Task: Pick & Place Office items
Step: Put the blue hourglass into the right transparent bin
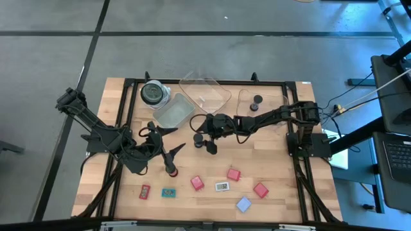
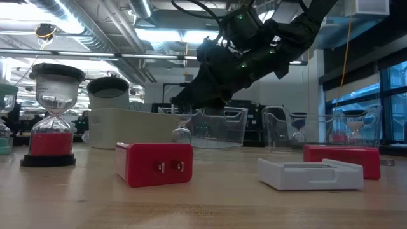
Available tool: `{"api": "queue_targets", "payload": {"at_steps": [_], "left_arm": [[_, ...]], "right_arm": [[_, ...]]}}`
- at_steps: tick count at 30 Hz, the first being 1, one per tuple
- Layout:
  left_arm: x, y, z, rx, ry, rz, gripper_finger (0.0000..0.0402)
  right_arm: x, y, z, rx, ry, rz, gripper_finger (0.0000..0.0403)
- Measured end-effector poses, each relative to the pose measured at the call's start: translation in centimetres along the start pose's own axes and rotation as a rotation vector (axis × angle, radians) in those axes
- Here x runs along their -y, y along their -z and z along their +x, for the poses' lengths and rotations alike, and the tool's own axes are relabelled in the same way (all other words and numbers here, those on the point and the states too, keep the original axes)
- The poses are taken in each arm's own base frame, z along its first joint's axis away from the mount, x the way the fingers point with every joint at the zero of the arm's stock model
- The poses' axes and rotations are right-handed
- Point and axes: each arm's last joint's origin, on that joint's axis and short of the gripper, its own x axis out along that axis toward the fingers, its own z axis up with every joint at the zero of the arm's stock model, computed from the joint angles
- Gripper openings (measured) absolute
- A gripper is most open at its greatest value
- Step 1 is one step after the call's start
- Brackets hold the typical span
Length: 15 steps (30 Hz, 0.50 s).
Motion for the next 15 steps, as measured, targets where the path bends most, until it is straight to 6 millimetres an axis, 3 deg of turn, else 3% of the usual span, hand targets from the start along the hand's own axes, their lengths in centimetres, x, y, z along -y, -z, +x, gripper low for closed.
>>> {"api": "queue_targets", "payload": {"at_steps": [7, 15], "left_arm": [[-0.01, 0.0, 0.0, 0.0, -0.002, 0.0, 0.0308], [-0.01, -0.01, 0.0, 0.001, -0.003, 0.0, 0.0308]], "right_arm": [[-0.11, 0.0, 0.0, -0.002, -0.041, 0.0, 0.0215], [-0.13, -0.04, -0.03, 0.0, -0.043, 0.035, 0.0214]]}}
